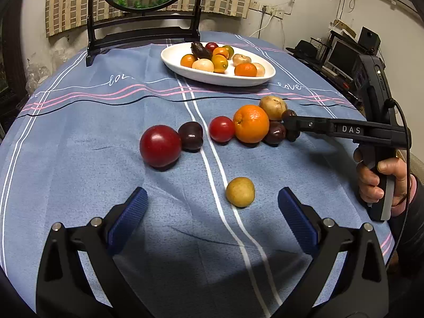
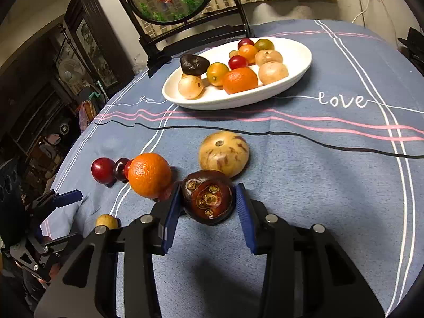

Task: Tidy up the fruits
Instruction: 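Move the left tool to a small yellow fruit while the right tool approaches a dark brown fruit, then grasp the yellow fruit with the left tool while the right tool grasps the dark brown fruit, then lower both held fruits onto the white plate and open both tools, then move the left tool to a large red fruit while the right tool approaches a dark red plum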

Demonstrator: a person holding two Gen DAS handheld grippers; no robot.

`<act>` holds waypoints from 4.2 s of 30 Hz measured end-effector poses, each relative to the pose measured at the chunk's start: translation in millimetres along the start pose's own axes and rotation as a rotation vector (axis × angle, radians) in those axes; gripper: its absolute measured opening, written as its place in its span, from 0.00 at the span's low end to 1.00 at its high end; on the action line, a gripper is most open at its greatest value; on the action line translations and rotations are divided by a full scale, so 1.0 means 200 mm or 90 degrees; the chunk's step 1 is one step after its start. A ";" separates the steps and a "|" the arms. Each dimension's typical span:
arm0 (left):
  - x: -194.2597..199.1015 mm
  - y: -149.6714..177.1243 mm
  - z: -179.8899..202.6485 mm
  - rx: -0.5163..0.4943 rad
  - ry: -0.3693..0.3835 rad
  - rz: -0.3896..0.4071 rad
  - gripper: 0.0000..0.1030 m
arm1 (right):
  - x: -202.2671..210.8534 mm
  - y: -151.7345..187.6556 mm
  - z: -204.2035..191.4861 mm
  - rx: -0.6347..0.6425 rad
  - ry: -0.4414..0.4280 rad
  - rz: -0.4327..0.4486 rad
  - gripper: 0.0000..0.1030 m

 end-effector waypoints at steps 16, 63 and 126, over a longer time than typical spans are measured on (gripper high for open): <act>-0.10 0.01 0.14 -0.068 0.052 -0.050 0.39 | 0.10 -0.02 0.01 -0.014 0.007 0.038 0.41; -0.59 -1.00 0.18 -0.098 0.025 0.001 0.25 | -0.16 -0.65 0.21 -0.019 0.066 0.172 0.41; 0.01 -0.24 -0.36 0.060 -0.067 0.093 0.97 | -0.15 0.09 -0.24 0.193 0.116 -0.064 0.39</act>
Point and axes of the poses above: each gripper's, at about its wrist camera, not at the fingertips, and x roughly against the way its jaws point, z to its right, y to its underside, the point moved 4 cm from there along -x, roughly the way its jaws point, and after that the axes turned 5 degrees about -y, right-handed, at the moved point
